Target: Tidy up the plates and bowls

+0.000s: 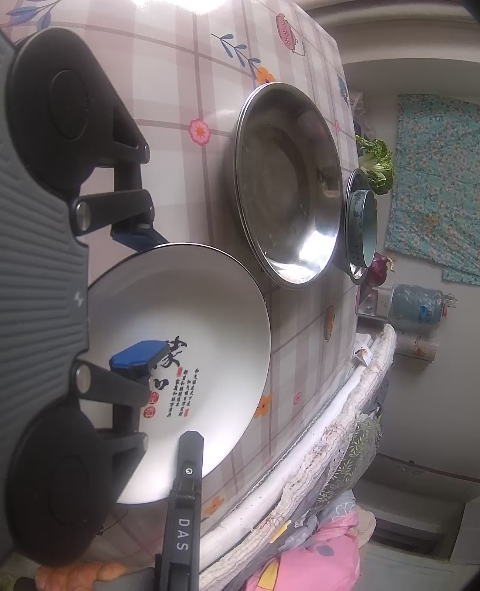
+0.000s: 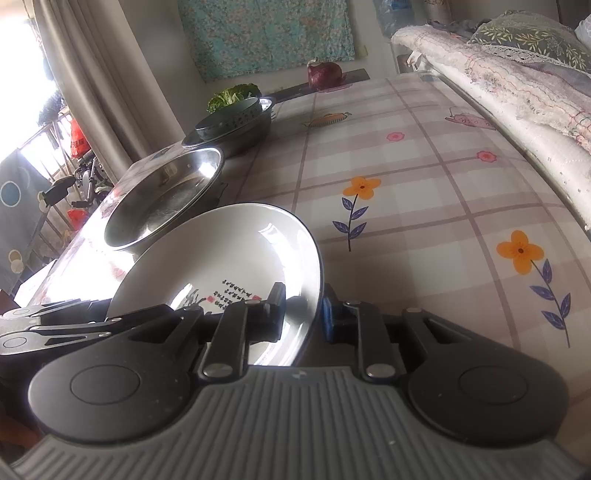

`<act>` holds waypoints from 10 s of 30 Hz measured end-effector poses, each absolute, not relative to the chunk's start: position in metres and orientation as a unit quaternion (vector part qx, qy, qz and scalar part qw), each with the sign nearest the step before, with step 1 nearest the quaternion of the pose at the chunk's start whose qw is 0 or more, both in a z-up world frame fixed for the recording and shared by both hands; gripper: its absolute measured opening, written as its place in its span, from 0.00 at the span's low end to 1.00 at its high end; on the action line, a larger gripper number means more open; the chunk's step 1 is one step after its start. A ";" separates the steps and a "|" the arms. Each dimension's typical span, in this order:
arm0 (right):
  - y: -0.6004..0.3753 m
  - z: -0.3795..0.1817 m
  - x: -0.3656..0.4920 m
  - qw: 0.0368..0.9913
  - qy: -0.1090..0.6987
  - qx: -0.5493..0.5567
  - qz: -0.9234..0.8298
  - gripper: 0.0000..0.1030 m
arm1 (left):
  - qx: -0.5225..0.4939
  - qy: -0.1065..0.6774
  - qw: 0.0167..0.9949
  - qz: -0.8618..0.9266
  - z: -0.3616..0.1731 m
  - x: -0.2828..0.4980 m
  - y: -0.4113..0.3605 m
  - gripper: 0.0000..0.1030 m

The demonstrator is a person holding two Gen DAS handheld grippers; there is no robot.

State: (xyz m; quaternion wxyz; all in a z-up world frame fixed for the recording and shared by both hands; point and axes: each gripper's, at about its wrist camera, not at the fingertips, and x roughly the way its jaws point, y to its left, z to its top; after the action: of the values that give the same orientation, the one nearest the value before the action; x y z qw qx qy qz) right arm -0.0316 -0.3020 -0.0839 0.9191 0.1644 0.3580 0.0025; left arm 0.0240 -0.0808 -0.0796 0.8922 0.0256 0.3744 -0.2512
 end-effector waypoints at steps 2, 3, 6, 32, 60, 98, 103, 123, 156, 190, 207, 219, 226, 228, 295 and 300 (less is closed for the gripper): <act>-0.302 -0.084 -0.031 0.919 0.358 0.165 0.002 0.19 | 0.025 0.372 0.893 -0.252 -0.080 0.024 -0.080 0.51; -0.302 -0.084 -0.031 0.919 0.358 0.165 0.002 0.19 | 0.025 0.371 0.893 -0.252 -0.080 0.024 -0.080 0.51; -0.302 -0.084 -0.032 0.919 0.357 0.167 0.002 0.20 | 0.022 0.368 0.894 -0.253 -0.080 0.023 -0.078 0.50; -0.302 -0.085 -0.032 0.919 0.357 0.170 0.001 0.20 | 0.017 0.361 0.897 -0.255 -0.081 0.021 -0.076 0.50; -0.302 -0.085 -0.033 0.919 0.353 0.175 0.002 0.20 | 0.014 0.365 0.896 -0.253 -0.081 0.023 -0.075 0.51; -0.321 -0.082 -0.032 0.918 0.349 0.186 -0.017 0.21 | 0.018 0.372 0.886 -0.275 -0.079 0.014 -0.085 0.53; -0.321 -0.081 -0.033 0.918 0.349 0.186 -0.017 0.21 | 0.018 0.372 0.886 -0.275 -0.079 0.014 -0.085 0.53; -0.323 -0.081 -0.030 0.918 0.348 0.188 -0.017 0.21 | 0.020 0.372 0.886 -0.275 -0.079 0.012 -0.088 0.53; -0.324 -0.081 -0.029 0.918 0.346 0.192 -0.017 0.22 | 0.021 0.372 0.887 -0.275 -0.079 0.011 -0.089 0.57; -0.319 -0.077 -0.052 0.925 0.343 0.164 -0.011 0.22 | 0.068 0.384 0.889 -0.241 -0.072 0.019 -0.101 0.44; -0.314 -0.075 -0.045 0.927 0.353 0.121 -0.038 0.19 | 0.047 0.394 0.886 -0.240 -0.067 0.032 -0.100 0.29; -0.313 -0.078 -0.051 0.928 0.351 0.117 -0.043 0.19 | 0.078 0.401 0.878 -0.250 -0.068 0.040 -0.113 0.35; -0.310 -0.078 -0.057 0.929 0.350 0.114 -0.040 0.20 | 0.075 0.404 0.877 -0.249 -0.069 0.043 -0.114 0.37; -0.310 -0.078 -0.058 0.929 0.349 0.114 -0.040 0.20 | 0.075 0.403 0.878 -0.248 -0.069 0.044 -0.114 0.37; -0.301 -0.082 -0.056 0.932 0.342 0.106 -0.049 0.31 | 0.061 0.406 0.873 -0.262 -0.070 0.039 -0.119 0.53; -0.301 -0.080 -0.055 0.931 0.343 0.111 -0.052 0.31 | 0.057 0.405 0.875 -0.259 -0.067 0.038 -0.120 0.53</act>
State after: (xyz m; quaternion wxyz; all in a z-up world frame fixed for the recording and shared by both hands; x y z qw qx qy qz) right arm -0.0555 -0.3011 -0.0800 0.9315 0.1105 0.3427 -0.0522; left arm 0.0385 -0.1199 -0.0673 0.8753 0.0565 0.4046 -0.2588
